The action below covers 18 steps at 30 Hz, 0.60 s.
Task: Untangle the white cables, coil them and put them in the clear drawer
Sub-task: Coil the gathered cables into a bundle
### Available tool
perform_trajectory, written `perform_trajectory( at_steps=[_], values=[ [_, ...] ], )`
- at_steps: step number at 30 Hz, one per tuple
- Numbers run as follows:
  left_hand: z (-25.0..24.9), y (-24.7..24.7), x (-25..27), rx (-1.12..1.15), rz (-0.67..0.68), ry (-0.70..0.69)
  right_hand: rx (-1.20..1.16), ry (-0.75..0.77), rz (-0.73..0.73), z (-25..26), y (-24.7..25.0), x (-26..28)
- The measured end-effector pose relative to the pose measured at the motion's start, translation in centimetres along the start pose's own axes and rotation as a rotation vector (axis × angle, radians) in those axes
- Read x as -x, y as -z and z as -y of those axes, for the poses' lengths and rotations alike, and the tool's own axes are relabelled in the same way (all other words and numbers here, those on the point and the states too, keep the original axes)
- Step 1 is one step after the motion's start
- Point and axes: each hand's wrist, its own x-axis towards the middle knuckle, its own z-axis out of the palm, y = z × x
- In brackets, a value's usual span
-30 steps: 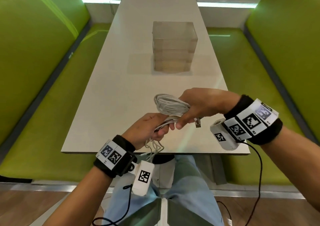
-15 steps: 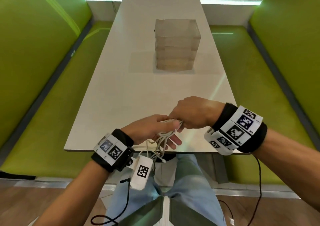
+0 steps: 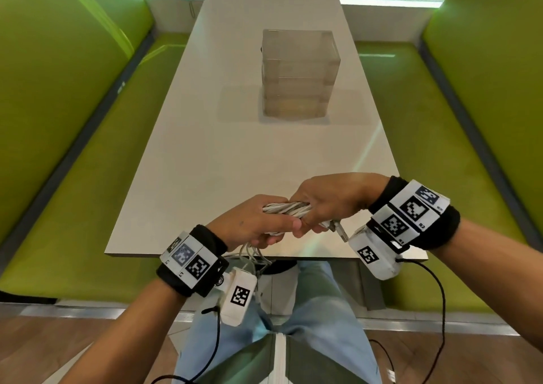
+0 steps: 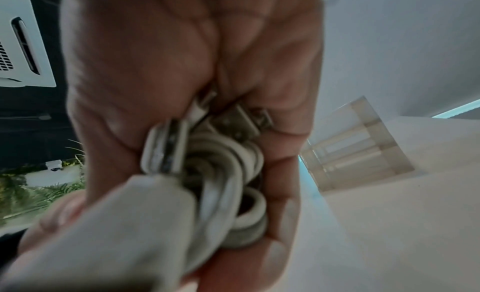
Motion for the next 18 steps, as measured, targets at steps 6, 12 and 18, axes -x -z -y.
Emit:
perform_trajectory(
  at_steps=[6,12,18],
  values=[
    [1.3,0.6,0.1,0.070,-0.012,-0.083,0.036,0.011,-0.128,-0.1,1.8,1.4],
    [1.5,0.6,-0.4,0.146,-0.276,-0.210,-0.160,0.039,-0.347,-0.3,3.5,3.0],
    [0.5,-0.2,-1.9,0.484,-0.567,-0.351,-0.356,0.056,-0.612,0.2,0.0,0.1]
  ],
)
